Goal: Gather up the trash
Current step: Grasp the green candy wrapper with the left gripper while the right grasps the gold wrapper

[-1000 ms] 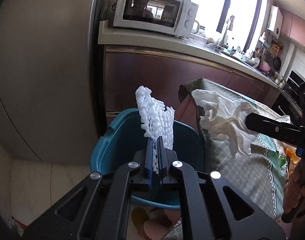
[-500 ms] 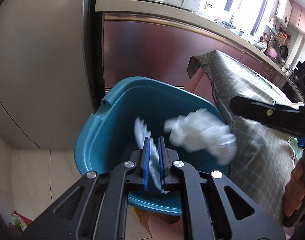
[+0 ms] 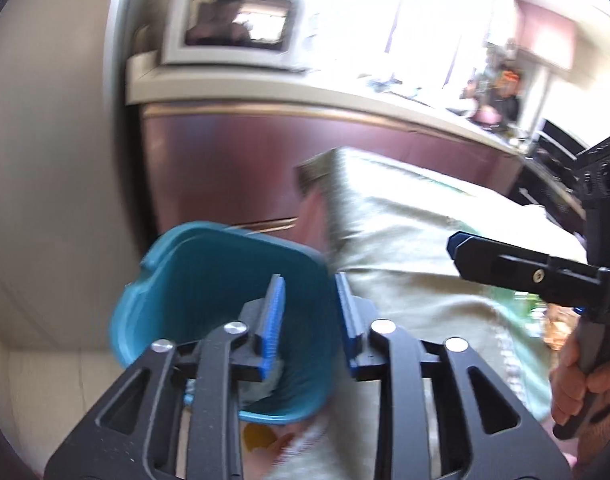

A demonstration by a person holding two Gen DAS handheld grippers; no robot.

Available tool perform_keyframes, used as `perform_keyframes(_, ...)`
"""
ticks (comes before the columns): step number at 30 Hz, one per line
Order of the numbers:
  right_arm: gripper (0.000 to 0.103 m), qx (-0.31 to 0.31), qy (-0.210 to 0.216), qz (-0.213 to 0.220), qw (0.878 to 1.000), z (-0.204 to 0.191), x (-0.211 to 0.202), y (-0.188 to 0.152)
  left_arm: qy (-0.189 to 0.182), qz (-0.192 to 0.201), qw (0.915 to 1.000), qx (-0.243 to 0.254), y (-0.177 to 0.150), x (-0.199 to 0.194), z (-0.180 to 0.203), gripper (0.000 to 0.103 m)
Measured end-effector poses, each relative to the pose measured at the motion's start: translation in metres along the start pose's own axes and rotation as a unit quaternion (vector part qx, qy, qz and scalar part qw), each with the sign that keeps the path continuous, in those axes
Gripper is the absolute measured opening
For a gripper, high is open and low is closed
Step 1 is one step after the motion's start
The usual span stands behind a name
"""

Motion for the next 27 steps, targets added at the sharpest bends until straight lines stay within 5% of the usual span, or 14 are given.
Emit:
perform_keyframes(7,0.051,0.004,-0.070,0.050,0.996,0.024,-0.102,-0.028,-0.101,-0.002,0.9930,0.061,-0.016,-0.036,0.085,0.045)
perform_keyframes(14,0.053,0.096,-0.148,0.062,0.982,0.078,-0.180,-0.089,-0.144,-0.054,0.9835,0.096,-0.042,-0.018,0.159,0.053)
perform_keyframes(20,0.053,0.161,-0.158,0.060,0.972,0.106,-0.193,-0.133,-0.157,-0.096,0.9783,0.094,-0.063,0.010,0.181,0.060)
perform_keyframes(27,0.053,0.198,-0.137,0.056,0.969,0.119,-0.180,-0.142,-0.165,-0.132,0.9745,0.077,-0.077,0.037,0.189,0.060)
Point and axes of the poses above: each gripper's, at about its wrist camera, not at the fingertips, and x roughly the way its jaws point, z to its right, y to its top, the point moved 4 cm from there along x, roughly the way its jaws point, and after that the axes turned 1 degree about y, right-handed, at the moved point
